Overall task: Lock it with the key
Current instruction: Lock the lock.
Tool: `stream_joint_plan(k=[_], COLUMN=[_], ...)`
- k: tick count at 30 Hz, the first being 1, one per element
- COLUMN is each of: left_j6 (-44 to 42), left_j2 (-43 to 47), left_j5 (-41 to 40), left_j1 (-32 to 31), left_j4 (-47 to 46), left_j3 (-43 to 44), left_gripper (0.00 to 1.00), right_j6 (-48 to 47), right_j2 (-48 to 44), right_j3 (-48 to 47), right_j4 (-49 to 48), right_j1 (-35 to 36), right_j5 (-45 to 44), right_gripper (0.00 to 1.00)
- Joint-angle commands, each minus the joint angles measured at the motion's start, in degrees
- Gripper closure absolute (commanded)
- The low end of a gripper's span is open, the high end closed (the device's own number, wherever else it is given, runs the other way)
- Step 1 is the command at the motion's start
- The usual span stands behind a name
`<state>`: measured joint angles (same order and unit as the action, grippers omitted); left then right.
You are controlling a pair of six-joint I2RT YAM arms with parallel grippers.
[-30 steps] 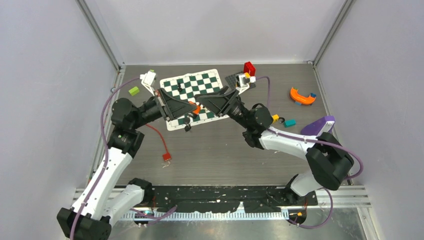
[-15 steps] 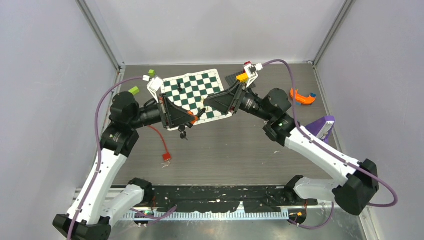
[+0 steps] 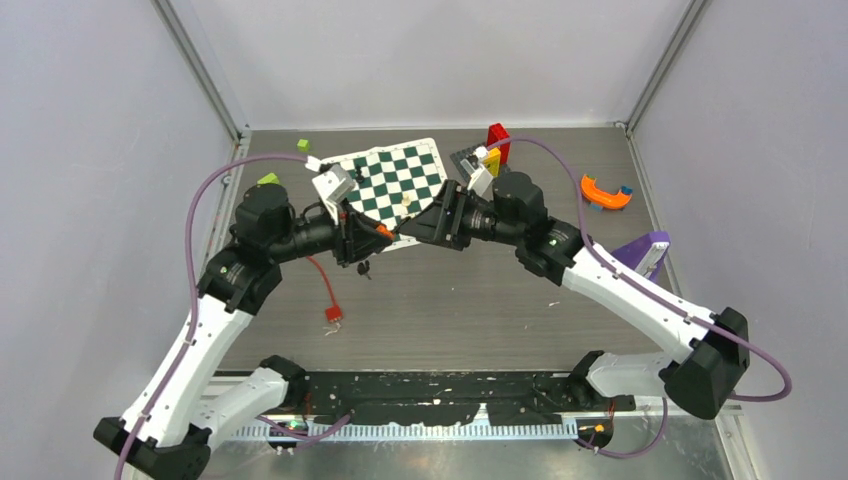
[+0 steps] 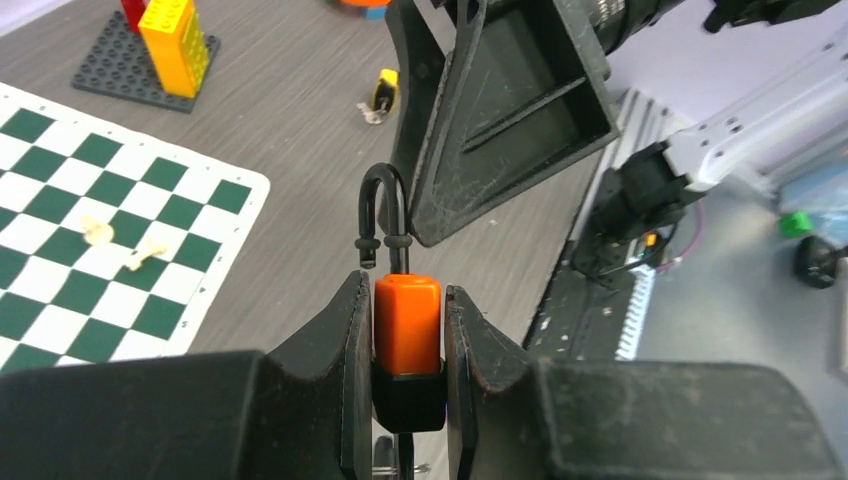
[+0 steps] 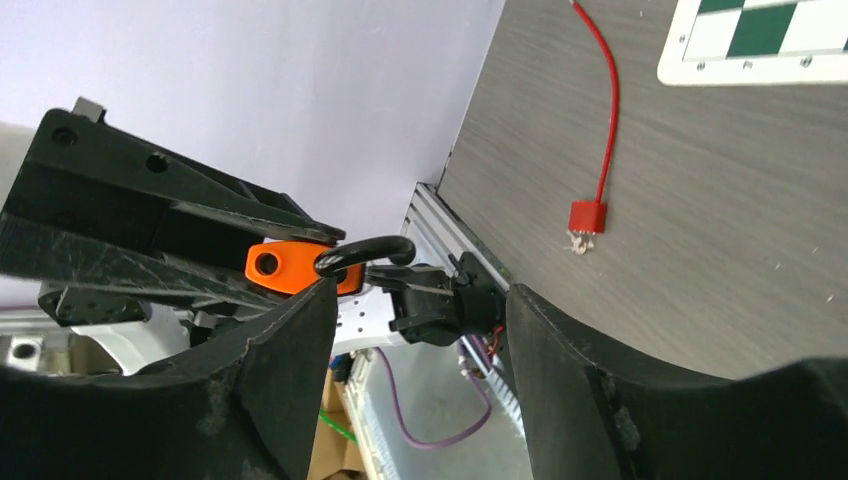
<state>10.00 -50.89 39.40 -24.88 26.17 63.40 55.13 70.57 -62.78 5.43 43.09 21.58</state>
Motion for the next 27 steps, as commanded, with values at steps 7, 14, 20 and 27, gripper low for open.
stream_joint_plan(k=[7, 14, 20, 27], left_j6=[-12.3, -12.8, -13.1, -12.1], left_j2=[-2.1, -0.8, -0.2, 0.7], left_j5=[-9.8, -9.1, -8.3, -7.2], left_j1=[-4.5, -4.7, -4.8, -5.0], left_j4=[-0.9, -1.9, -1.9, -2.5], left_j3=[2.1, 0.7, 0.0, -1.0], left_gripper=[1.00, 1.00, 1.00, 1.00], right_j6=[13.7, 16.5, 18.7, 20.3], right_j2=[1.0, 3.0, 6.6, 8.1], right_j3=[-0.6, 0.0, -1.9, -2.0], right_j4=[-6.9, -7.4, -7.4, -10.3], right_j1=[0.2, -0.1, -0.1, -0.1], right_j5=[-1.6, 0.2, 3.7, 5.0], right_gripper=[0.30, 0.36, 0.46, 0.75])
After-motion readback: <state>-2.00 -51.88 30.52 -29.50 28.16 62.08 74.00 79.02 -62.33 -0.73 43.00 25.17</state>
